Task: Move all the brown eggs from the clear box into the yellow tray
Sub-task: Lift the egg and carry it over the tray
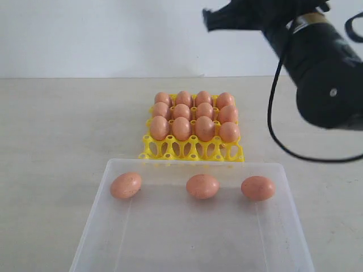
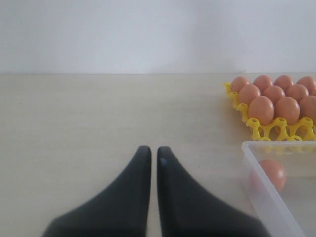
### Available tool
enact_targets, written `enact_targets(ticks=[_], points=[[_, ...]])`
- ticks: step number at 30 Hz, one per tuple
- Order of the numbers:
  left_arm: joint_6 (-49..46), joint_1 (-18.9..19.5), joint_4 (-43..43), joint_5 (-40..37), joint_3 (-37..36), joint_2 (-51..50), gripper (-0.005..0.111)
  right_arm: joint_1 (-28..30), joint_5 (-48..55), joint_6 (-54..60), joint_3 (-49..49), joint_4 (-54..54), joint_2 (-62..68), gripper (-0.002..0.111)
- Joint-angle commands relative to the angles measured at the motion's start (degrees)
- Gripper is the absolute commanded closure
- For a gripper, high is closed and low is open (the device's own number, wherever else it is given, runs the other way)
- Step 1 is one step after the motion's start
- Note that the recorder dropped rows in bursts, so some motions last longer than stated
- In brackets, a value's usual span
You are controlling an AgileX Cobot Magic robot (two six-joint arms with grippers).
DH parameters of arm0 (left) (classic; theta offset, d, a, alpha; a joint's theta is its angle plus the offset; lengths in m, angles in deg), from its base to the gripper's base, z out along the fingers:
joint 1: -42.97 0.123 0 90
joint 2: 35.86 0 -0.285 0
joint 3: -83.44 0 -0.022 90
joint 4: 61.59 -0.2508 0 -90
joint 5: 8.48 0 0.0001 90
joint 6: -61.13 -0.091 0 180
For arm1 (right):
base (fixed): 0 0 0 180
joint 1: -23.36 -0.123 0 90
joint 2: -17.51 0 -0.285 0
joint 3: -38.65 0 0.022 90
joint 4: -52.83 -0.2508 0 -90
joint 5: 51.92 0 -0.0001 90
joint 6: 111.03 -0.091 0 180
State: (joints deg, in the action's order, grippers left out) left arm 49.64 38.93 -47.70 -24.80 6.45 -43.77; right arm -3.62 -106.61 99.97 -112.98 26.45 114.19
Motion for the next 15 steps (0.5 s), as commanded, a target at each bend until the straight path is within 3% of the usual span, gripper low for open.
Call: enact_targets(ticks=[1, 6, 10, 15], points=[[-0.1, -0.5, 0.1, 0.0, -0.2, 0.1, 0.103, 7.6, 13.0, -21.9, -6.1, 8.8, 0.3, 0.108], [-0.1, -0.5, 0.1, 0.0, -0.2, 0.1, 0.103, 13.3, 18.6, -53.1, -14.2, 46.1, 4.1, 0.108], [-0.1, -0.5, 0.1, 0.0, -0.2, 0.1, 0.103, 13.8, 18.9, -64.0, -18.1, 72.9, 7.6, 0.108], [-0.1, -0.5, 0.1, 0.0, -0.2, 0.1, 0.103, 13.8, 13.8, -74.2, -18.5, 84.7, 11.5, 0.108]])
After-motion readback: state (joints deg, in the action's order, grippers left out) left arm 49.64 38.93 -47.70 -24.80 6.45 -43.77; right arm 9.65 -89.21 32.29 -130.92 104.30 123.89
